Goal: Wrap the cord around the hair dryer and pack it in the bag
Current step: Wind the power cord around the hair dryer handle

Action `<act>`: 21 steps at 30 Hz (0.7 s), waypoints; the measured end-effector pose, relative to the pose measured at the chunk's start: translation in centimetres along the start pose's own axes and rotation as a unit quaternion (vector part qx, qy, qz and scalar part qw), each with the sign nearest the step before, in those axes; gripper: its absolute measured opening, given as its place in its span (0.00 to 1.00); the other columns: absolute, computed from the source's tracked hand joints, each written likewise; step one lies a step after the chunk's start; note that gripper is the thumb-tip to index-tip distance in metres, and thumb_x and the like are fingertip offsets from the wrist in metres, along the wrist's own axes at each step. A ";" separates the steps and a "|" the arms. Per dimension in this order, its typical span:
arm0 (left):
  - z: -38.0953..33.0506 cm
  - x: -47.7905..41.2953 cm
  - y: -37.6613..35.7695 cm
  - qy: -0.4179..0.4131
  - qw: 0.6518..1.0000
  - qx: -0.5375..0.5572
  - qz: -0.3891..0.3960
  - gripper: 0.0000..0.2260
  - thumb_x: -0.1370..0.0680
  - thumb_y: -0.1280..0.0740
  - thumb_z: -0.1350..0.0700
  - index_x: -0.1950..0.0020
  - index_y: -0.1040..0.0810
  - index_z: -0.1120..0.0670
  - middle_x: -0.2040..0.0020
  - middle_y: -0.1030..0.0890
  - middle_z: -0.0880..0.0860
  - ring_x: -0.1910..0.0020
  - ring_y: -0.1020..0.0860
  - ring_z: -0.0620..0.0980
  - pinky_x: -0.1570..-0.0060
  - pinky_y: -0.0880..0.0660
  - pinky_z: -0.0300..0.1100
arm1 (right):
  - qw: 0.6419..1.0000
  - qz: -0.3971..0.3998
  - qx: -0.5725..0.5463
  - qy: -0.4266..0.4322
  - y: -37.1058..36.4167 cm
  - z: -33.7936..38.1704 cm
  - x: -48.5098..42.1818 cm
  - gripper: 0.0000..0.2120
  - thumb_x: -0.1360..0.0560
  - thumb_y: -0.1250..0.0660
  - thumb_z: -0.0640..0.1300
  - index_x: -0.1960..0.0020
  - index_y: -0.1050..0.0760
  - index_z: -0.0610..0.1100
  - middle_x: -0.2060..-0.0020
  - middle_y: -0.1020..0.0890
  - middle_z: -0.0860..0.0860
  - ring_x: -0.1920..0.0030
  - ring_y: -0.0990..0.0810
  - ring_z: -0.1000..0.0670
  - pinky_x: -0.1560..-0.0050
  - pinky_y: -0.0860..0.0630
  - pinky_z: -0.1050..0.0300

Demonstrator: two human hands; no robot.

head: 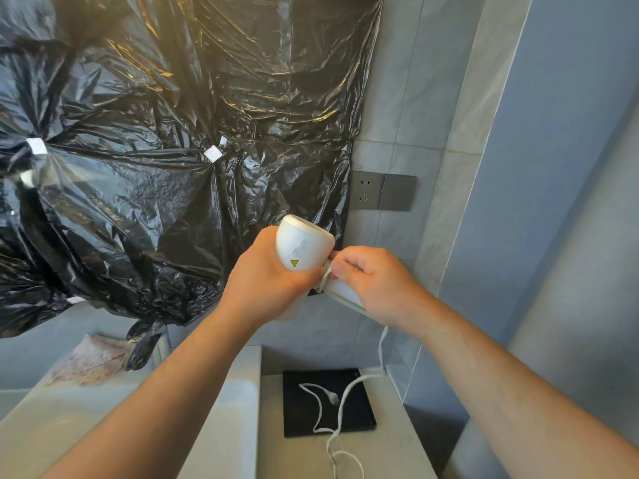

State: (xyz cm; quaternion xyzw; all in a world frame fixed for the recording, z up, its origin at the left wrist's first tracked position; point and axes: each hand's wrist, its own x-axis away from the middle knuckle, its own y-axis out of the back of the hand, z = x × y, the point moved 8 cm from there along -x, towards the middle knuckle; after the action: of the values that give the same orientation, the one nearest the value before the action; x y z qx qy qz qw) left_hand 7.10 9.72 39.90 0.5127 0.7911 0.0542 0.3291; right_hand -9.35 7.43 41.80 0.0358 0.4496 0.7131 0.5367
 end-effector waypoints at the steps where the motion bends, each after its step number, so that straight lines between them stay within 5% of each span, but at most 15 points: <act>1: -0.2 0.2 0.0 -0.012 1.000 0.001 0.008 0.27 0.37 0.29 0.39 0.41 0.31 0.42 0.51 0.23 0.40 0.52 0.22 0.43 0.56 0.23 0.46 | 1.000 -0.003 -0.028 -0.007 0.1 -0.2 0.0 0.11 0.24 0.38 0.47 0.60 0.22 0.45 0.55 0.16 0.45 0.48 0.20 0.43 0.46 0.24 0.44; 5: -1.7 1.1 0.3 -0.094 0.994 -0.052 0.015 0.33 0.38 0.26 0.39 0.37 0.35 0.40 0.44 0.27 0.39 0.48 0.25 0.43 0.52 0.25 0.43 | 0.996 -0.021 -0.085 -0.011 0.5 -0.6 0.0 0.11 0.24 0.37 0.46 0.61 0.19 0.48 0.54 0.14 0.49 0.45 0.19 0.48 0.42 0.24 0.44; 10: -2.7 0.9 0.1 -0.092 0.987 -0.131 0.011 0.45 0.43 0.21 0.38 0.31 0.39 0.43 0.42 0.24 0.44 0.47 0.23 0.49 0.53 0.27 0.46 | 0.985 -0.011 -0.167 -0.029 0.4 -1.3 0.1 0.11 0.23 0.36 0.38 0.58 0.16 0.46 0.49 0.15 0.55 0.44 0.19 0.57 0.37 0.25 0.50; 15: -2.1 0.4 -0.3 -0.087 0.991 -0.091 0.049 0.41 0.39 0.20 0.42 0.33 0.38 0.42 0.45 0.25 0.42 0.47 0.24 0.48 0.53 0.27 0.45 | 0.980 -0.002 -0.198 -0.035 0.6 -1.1 0.4 0.13 0.22 0.36 0.36 0.56 0.17 0.50 0.49 0.15 0.54 0.45 0.19 0.58 0.39 0.26 0.58; 21: -1.1 0.0 -0.3 -0.074 0.996 0.009 0.040 0.35 0.41 0.18 0.45 0.38 0.29 0.41 0.48 0.22 0.39 0.49 0.23 0.40 0.53 0.24 0.42 | 0.987 -0.028 -0.154 -0.037 1.6 -1.5 0.0 0.11 0.24 0.32 0.43 0.61 0.16 0.54 0.53 0.14 0.56 0.49 0.17 0.55 0.42 0.23 0.50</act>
State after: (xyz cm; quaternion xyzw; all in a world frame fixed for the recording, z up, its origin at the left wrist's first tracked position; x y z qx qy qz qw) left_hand 6.28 9.84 40.65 0.5493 0.7442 0.0220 0.3793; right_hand -11.33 6.53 41.99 -0.0336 0.3147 0.7570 0.5716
